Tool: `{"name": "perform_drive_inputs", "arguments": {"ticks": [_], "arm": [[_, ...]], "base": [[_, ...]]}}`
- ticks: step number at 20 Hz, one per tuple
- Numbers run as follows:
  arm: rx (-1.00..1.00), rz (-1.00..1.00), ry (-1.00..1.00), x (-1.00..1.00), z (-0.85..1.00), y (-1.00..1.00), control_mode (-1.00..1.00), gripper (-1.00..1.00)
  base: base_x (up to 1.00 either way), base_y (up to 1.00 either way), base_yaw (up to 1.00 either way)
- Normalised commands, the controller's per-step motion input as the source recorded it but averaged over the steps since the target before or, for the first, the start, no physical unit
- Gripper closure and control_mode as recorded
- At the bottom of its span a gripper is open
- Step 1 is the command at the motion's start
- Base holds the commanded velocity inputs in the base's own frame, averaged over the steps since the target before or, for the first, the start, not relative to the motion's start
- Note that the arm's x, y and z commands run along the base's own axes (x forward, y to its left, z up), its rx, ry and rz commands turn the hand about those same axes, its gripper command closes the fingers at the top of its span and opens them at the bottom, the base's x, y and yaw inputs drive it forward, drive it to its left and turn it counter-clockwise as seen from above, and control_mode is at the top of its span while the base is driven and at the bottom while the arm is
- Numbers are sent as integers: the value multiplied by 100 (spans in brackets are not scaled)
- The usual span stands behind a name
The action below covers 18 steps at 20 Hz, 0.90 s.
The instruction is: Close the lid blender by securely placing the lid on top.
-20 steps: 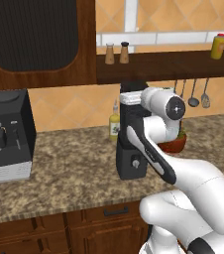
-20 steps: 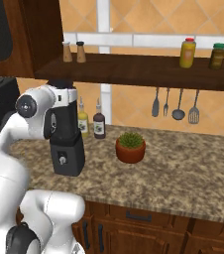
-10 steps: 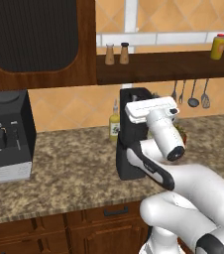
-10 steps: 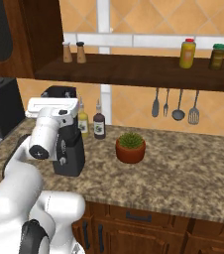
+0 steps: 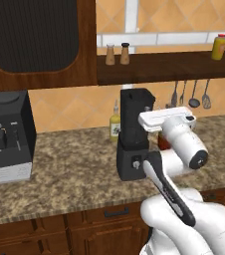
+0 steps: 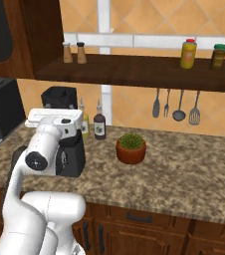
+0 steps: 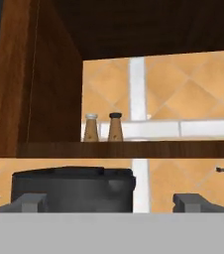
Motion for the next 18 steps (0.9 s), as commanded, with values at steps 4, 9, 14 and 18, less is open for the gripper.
{"name": "perform_drive_inputs", "arguments": {"ticks": [4, 9, 14, 18], "arm": [[-5, 0, 63, -100, 4, -46, -100, -100], [-1, 0, 52, -100, 0, -50, -100, -100], [3, -1, 7, -72, 0, -65, -100, -100], [1, 3, 0, -23, 0, -47, -100, -100]], "base": [[0, 0, 0], [0, 0, 0], [0, 0, 0], [0, 0, 0]]}}
